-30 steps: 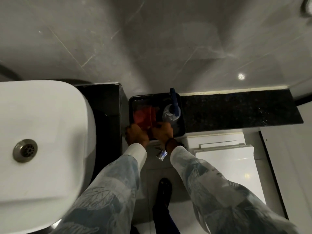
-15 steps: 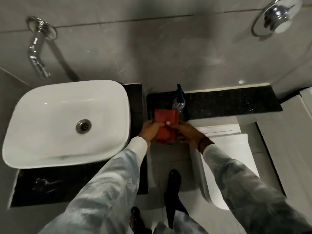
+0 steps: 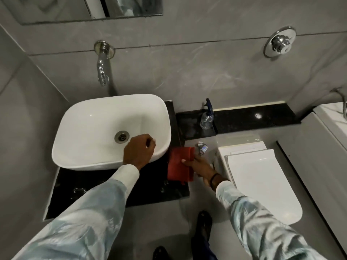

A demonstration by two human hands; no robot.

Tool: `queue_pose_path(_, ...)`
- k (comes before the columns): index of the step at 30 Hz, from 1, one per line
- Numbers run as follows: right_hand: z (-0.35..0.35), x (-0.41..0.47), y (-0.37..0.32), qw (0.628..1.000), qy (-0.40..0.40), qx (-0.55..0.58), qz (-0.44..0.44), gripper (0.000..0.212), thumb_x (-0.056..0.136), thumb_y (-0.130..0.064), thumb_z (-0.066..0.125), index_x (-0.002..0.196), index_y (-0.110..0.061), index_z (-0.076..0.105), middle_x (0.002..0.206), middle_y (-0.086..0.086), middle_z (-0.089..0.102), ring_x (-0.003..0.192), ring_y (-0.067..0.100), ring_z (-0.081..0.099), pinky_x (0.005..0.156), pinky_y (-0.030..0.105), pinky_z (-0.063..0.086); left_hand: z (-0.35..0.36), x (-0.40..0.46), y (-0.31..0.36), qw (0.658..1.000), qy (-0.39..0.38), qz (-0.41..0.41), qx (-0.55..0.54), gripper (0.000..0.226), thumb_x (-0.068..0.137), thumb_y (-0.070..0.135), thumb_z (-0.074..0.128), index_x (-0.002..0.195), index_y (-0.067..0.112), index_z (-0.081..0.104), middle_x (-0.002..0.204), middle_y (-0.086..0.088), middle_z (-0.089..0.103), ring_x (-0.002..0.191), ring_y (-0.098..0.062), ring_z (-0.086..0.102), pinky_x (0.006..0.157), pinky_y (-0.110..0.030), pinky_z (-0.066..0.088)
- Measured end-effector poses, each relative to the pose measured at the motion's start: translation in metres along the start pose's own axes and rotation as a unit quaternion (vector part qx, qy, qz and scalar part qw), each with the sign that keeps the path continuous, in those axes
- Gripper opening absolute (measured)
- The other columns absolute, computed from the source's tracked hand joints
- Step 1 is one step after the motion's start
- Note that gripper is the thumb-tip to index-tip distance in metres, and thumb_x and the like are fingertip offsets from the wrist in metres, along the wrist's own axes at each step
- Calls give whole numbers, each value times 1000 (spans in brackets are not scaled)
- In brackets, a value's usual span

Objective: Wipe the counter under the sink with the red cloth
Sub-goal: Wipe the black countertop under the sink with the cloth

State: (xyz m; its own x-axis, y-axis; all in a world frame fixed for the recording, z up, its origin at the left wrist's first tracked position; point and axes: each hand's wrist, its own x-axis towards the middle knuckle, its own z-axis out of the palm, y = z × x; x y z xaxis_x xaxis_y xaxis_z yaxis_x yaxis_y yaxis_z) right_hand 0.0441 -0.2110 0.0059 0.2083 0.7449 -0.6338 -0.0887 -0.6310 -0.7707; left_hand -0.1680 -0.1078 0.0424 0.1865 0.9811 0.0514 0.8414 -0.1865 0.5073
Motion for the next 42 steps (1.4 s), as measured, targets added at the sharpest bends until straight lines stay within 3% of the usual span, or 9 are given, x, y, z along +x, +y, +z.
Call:
queue_pose_path(3,10,12,17,998,-1,-58,10,41,98,-7,68,138,-2,62,118,12,69,72,-2,62,43,0,43,0,0,-32,992,-3,50,112,32,100,37,51,114,15,69,117,-8,69,114,-33,62,89,-46,52)
queue_pose_path(8,19,32,28,973,69,-218,-17,38,87,-26,82,120,-11,76,117,12,78,111,29,74,96,31,57,19,-5,-66,976,-69,45,201,62,105,46,31,158,12,34,169,-6,27,158,-27,22,127,-56,13)
queue_pose_path(11,17,36,33,934,138,-327,-40,43,76,-50,84,107,-22,78,106,4,80,106,28,74,85,29,54,21,-3,-72,972,-54,75,214,68,104,48,23,161,11,24,172,-5,18,161,-26,12,128,-58,4)
queue_pose_path(14,20,38,43,881,190,-422,-98,72,75,-59,77,135,-23,60,133,8,67,124,35,63,102,45,53,20,2,-74,966,-66,95,232,70,104,49,23,163,12,18,173,-4,12,162,-24,2,128,-57,5)
queue_pose_path(20,54,52,76,764,127,-594,-217,73,103,-45,35,166,-12,16,175,8,13,163,24,8,131,55,8,20,5,-79,965,-79,109,223,70,105,49,23,164,13,11,174,-2,4,162,-23,-4,128,-59,5)
queue_pose_path(27,76,62,85,755,129,-596,-242,81,104,-56,26,166,-7,9,175,14,0,164,27,-2,133,46,6,22,9,-84,964,-91,123,220,71,104,51,19,164,17,3,174,2,-5,161,-21,-8,128,-60,3)
queue_pose_path(34,103,14,143,729,58,-601,-322,80,101,-61,33,166,-17,18,175,5,10,164,22,4,132,44,12,20,7,-82,966,-82,124,212,71,104,49,21,164,15,8,174,0,-1,162,-20,-5,128,-59,10)
queue_pose_path(38,73,9,154,706,13,-625,-332,79,103,-60,32,167,-18,10,176,2,0,164,17,-3,132,42,13,20,7,-83,968,-79,124,202,72,104,50,21,164,13,7,174,-2,2,162,-20,-4,128,-59,10)
queue_pose_path(42,41,25,133,719,66,-628,-290,76,105,-52,31,167,-12,9,175,6,2,164,21,3,132,45,17,22,6,-79,970,-82,122,192,72,104,51,21,164,13,9,174,-2,3,162,-21,-4,128,-59,10)
